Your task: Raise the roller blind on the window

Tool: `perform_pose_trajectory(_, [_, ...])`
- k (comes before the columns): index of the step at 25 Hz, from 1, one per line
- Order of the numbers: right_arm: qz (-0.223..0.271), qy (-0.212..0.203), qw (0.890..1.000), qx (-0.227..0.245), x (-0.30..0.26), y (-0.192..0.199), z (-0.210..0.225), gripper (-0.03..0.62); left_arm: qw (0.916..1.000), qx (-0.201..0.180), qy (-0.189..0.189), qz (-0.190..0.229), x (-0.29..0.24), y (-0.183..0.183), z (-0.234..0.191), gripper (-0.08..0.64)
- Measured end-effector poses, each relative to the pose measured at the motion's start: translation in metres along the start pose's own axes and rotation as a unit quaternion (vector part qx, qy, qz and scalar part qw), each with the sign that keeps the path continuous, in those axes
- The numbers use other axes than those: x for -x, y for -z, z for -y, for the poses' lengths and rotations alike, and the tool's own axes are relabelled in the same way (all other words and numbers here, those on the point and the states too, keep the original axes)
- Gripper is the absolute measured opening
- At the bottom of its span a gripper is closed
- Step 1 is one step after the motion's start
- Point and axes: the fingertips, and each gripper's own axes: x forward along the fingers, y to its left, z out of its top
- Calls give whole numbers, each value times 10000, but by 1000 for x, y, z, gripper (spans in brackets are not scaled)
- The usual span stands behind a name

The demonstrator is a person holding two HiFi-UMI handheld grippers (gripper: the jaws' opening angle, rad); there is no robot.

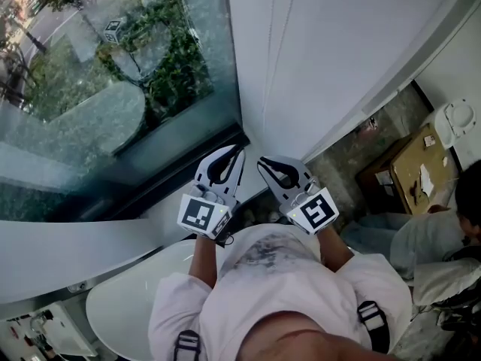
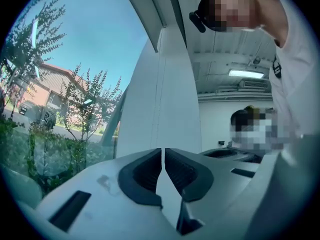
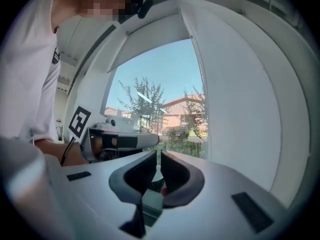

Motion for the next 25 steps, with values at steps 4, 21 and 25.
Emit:
perform_pose_trajectory(4, [25, 26, 10000, -57, 7, -15, 4, 65, 10000, -57, -36, 36, 9, -5, 1, 8])
perform_pose_trajectory(21, [-130, 173, 9993, -309, 9, 7, 12, 60, 9999, 124, -37, -29, 26, 12, 9, 6])
perform_pose_trajectory(25, [-126, 167, 9993, -306, 7, 7, 13, 60, 9999, 106, -39, -49, 25, 13, 8, 6])
